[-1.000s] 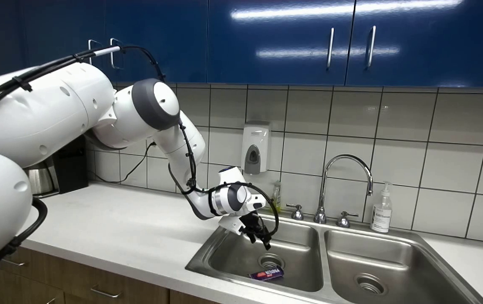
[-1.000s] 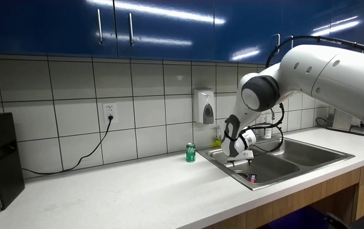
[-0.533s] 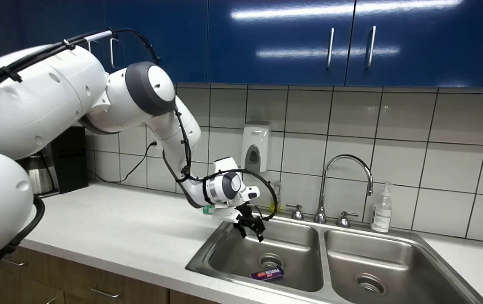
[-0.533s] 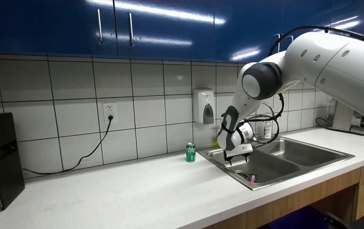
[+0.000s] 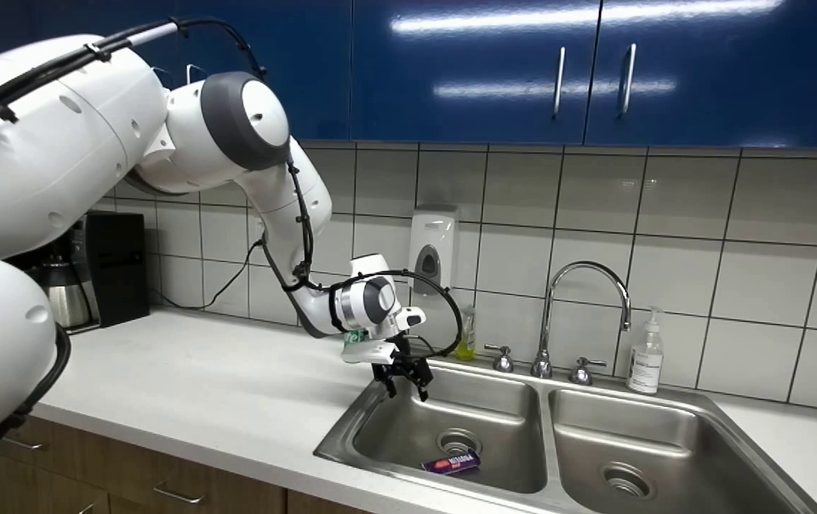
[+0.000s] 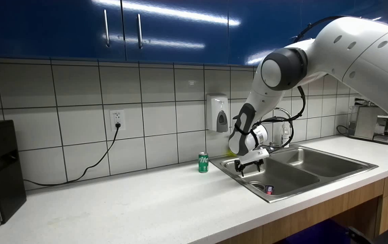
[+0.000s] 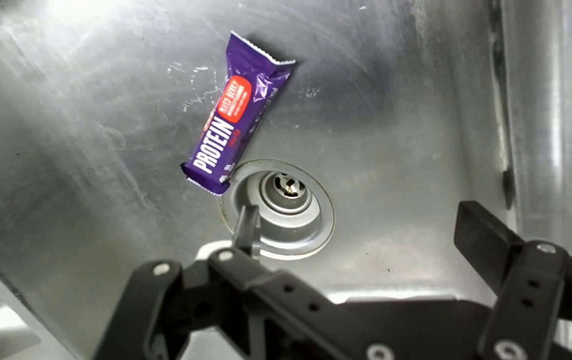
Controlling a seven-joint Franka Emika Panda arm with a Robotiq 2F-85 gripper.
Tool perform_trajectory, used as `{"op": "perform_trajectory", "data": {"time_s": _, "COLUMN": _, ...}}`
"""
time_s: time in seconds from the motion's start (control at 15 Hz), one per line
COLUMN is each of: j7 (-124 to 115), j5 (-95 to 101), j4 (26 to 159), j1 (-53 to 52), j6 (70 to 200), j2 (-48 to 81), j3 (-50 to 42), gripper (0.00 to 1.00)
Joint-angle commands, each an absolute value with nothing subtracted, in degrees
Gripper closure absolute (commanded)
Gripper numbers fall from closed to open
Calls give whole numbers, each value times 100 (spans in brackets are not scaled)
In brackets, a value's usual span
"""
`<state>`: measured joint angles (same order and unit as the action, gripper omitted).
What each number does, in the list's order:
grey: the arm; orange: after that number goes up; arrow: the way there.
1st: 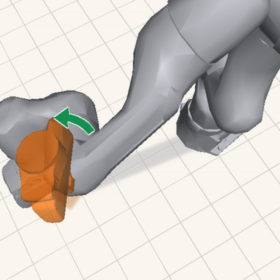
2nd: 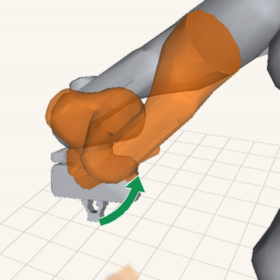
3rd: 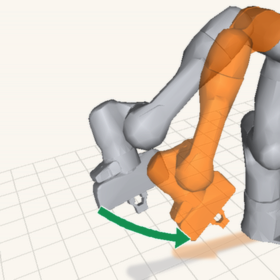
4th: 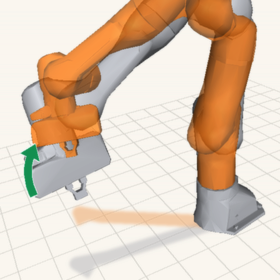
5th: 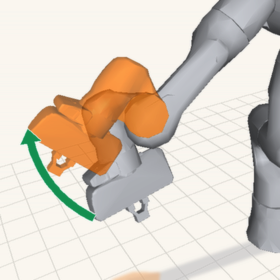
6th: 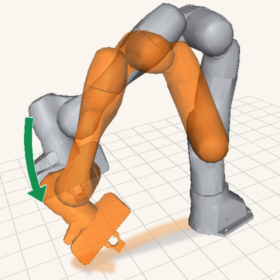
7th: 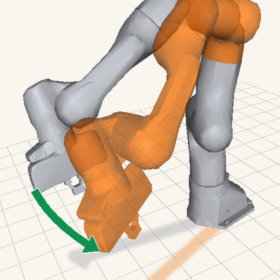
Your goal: Put the chocolate bar in the sink
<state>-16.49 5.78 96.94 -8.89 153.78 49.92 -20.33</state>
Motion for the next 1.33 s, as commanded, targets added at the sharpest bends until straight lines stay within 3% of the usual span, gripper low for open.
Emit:
{"op": "perform_trajectory", "data": {"time_s": 0.0, "j7": -1407, "j5": 873, "j4": 10245, "j1": -863, "j6": 15210, "j2": 4396, "j3": -1863, "gripper": 0}}
{"op": "perform_trajectory", "data": {"time_s": 1.27, "j7": -1675, "j5": 1833, "j4": 12576, "j1": -1276, "j6": 15019, "j2": 2190, "j3": -1556, "gripper": 0}}
